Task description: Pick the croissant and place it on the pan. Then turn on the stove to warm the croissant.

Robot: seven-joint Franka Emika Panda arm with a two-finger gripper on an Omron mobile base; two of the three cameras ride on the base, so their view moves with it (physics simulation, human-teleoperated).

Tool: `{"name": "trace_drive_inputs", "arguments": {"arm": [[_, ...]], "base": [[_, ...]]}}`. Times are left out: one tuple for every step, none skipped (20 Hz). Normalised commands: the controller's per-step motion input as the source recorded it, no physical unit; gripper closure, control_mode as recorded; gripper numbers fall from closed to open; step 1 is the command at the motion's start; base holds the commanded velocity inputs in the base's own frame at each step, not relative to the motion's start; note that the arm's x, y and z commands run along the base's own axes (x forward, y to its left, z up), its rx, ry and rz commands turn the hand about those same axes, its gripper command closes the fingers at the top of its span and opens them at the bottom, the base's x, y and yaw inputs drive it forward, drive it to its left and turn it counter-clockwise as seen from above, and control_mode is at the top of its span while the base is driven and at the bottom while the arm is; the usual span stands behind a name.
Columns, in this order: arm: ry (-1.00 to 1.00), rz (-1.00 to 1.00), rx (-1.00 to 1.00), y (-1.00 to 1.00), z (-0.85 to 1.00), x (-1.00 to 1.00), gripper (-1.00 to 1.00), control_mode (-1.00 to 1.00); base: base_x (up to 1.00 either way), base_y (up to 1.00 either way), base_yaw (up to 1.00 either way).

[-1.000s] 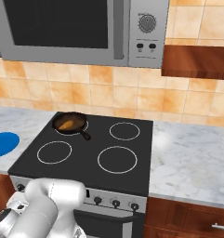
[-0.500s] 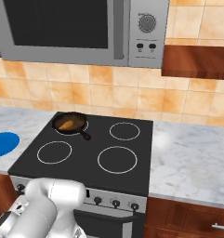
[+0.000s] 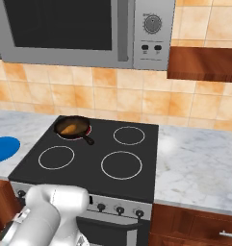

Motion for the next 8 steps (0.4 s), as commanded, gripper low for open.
{"name": "trace_drive_inputs", "arguments": {"arm": [[0.1,0.13,-0.34,-0.13,0.26,0.0,1.0,-1.0],[0.13,0.12,-0.33,-0.14,0.27,0.0,1.0,-1.0],[0.13,0.12,-0.32,-0.15,0.31,0.0,1.0,-1.0],[0.12,0.11,-0.31,-0.14,0.32,0.0,1.0,-1.0],[0.11,0.11,-0.32,-0.1,0.35,0.0,1.0,-1.0],[0.1,0.11,-0.32,-0.09,0.34,0.0,1.0,-1.0],[0.09,0.11,-0.33,-0.08,0.31,0.0,1.0,-1.0],[0.08,0.1,-0.34,-0.04,0.26,0.0,1.0,-1.0]], "base": [[0.0,0.0,0.0],[0.0,0.0,0.0],[0.0,0.0,0.0],[0.0,0.0,0.0],[0.0,0.0,0.0],[0.0,0.0,0.0],[0.0,0.0,0.0],[0.0,0.0,0.0]]}}
